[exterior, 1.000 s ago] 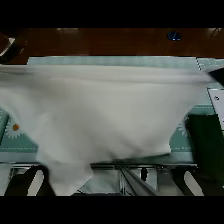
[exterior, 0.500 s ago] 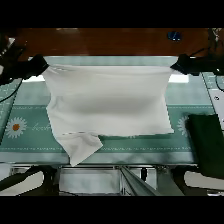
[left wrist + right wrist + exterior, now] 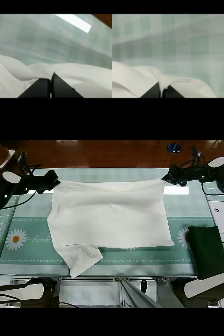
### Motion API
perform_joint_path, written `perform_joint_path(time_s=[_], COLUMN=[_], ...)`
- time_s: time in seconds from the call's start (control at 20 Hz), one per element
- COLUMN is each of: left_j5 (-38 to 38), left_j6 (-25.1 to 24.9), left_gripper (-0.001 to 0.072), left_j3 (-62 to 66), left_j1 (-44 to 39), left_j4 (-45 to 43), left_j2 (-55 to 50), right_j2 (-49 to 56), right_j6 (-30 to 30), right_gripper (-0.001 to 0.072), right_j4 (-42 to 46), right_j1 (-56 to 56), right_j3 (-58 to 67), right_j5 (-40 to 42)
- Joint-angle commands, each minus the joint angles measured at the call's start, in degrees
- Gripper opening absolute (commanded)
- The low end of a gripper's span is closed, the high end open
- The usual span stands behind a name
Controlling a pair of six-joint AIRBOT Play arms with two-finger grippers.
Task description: Fold the shirts.
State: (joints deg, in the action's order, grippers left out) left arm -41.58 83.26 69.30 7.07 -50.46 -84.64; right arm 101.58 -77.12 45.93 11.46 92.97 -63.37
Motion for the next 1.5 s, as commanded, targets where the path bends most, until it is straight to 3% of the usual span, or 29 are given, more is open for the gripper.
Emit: perform_joint_path(time_s=[0.0, 0.1, 0.2, 0.35, 0.55, 0.6, 0.65, 0.8, 1.0, 1.25, 1.35, 1.45], left_j5=[-15.85, -24.24, -27.78, -26.6, -25.42, -25.38, -25.73, -30.18, -34.14, -32.46, -31.76, -30.88], left_j6=[-7.91, -9.11, -9.07, -9.07, -8.79, -6.88, -6.1, -6.05, -6.12, -6.19, -5.64, -5.84], left_gripper=[0.0018, 0.0018, 0.0018, 0.0018, 0.0047, 0.024, 0.0502, 0.051, 0.051, 0.051, 0.051, 0.051], left_j3=[0.92, 0.63, -0.96, -5.57, -8.94, -8.92, -8.81, -7.91, -10.95, -33.42, -41.75, -46.4], left_j1=[2.95, 4.63, 4.72, 4.68, 4.68, 4.68, 4.68, 5.29, 10.75, 23.45, 25.53, 25.51], left_j4=[0.22, -3.78, -11.17, -12.76, -12.76, -12.76, -12.79, -12.81, -15.8, -14.67, -12.02, -7.89], left_j2=[0.85, 0.81, 0.76, 0.76, -0.13, -0.26, -0.22, 1.01, 10.32, 28.59, 31.63, 32.04], right_j2=[0.79, 0.7, 0.7, 0.76, 0.74, 0.74, 0.74, -1.49, -11.41, -34.42, -42.49, -47.87], right_j6=[3.34, 3.93, 2.32, -0.24, -0.63, -2.23, -3.21, -3.67, -3.69, -3.02, -1.6, -0.02], right_gripper=[0.0019, 0.0019, 0.0019, 0.0019, 0.0025, 0.0177, 0.0423, 0.0405, 0.0405, 0.0405, 0.0405, 0.0405], right_j4=[-0.39, 3.17, 11.26, 17.18, 17.33, 17.33, 16.59, 15.34, 21.31, 16.33, 11.06, 6.73], right_j1=[1.42, 2.05, 1.88, 1.07, -0.26, -0.59, -0.96, -0.33, 4.63, 9.55, 9.42, 9.42], right_j3=[2.19, 2.16, 1.68, -1.7, -7.78, -8.37, -8.35, -8.35, -10.29, -38.84, -50.66, -58.73], right_j5=[-12.02, -17.55, -19.32, -18.21, -13.33, -11.91, -11.72, -13.79, -16.68, 0.17, 5.95, 6.8])
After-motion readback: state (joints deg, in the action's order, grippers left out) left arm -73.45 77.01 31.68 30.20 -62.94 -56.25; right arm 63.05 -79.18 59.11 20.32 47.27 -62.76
